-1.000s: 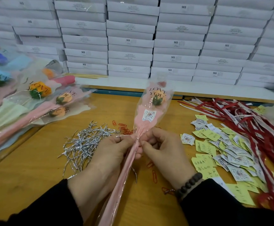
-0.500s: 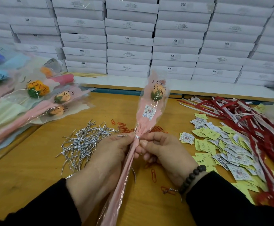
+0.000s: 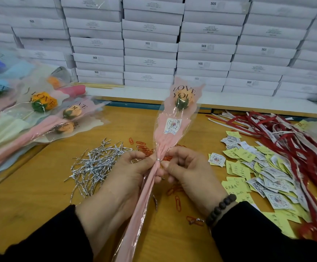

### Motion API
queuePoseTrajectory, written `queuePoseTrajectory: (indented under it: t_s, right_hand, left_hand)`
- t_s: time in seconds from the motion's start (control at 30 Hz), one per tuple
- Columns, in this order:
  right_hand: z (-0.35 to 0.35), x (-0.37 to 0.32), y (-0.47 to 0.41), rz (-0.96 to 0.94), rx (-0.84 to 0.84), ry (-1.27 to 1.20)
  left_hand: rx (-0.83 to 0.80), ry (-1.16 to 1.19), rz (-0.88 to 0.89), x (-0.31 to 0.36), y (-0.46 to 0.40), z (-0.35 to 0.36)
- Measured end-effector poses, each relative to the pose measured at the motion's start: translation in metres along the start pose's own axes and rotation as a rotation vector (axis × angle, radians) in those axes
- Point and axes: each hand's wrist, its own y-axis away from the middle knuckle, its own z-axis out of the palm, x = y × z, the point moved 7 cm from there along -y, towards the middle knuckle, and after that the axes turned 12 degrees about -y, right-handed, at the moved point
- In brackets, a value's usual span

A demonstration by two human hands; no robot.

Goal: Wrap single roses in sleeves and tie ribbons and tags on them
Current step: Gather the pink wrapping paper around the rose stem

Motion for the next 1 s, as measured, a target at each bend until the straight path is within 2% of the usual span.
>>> queuePoseTrajectory:
  t_s: [0.1,0.37,0.6,0.8,1.0]
  right_hand:
    - [-0.0012,0.0013,-0.0003,-0.009,0.02,0.041]
    - [-0.0018,0.0026,-0.0017,-0.021,0.017,0.092]
    - [-0.0028,0.0018,-0.0021,-0.029,0.016,0.126]
    - [0.0002,-0.0012,0.0004,-0.063,0.044,0.154]
    - [-0.0033,-0.0018,0.0018,-0.038,0.086,0.078]
  left_hand:
    - [-0.045,-0.045,-0.003,-0.0007,-0.0003,0.0018]
    - [-0.024,-0.051,0.002,-0.0042,0.0001,0.0005]
    - [-0.072,-0.126,0.007,-0.0008,0.0038,0.0053]
    - [-0.012,-0.135,0.06,0.0035,0.002,0.0011]
    - [-0.033,-0.159,0.069,0.004,0.0032,0.0015]
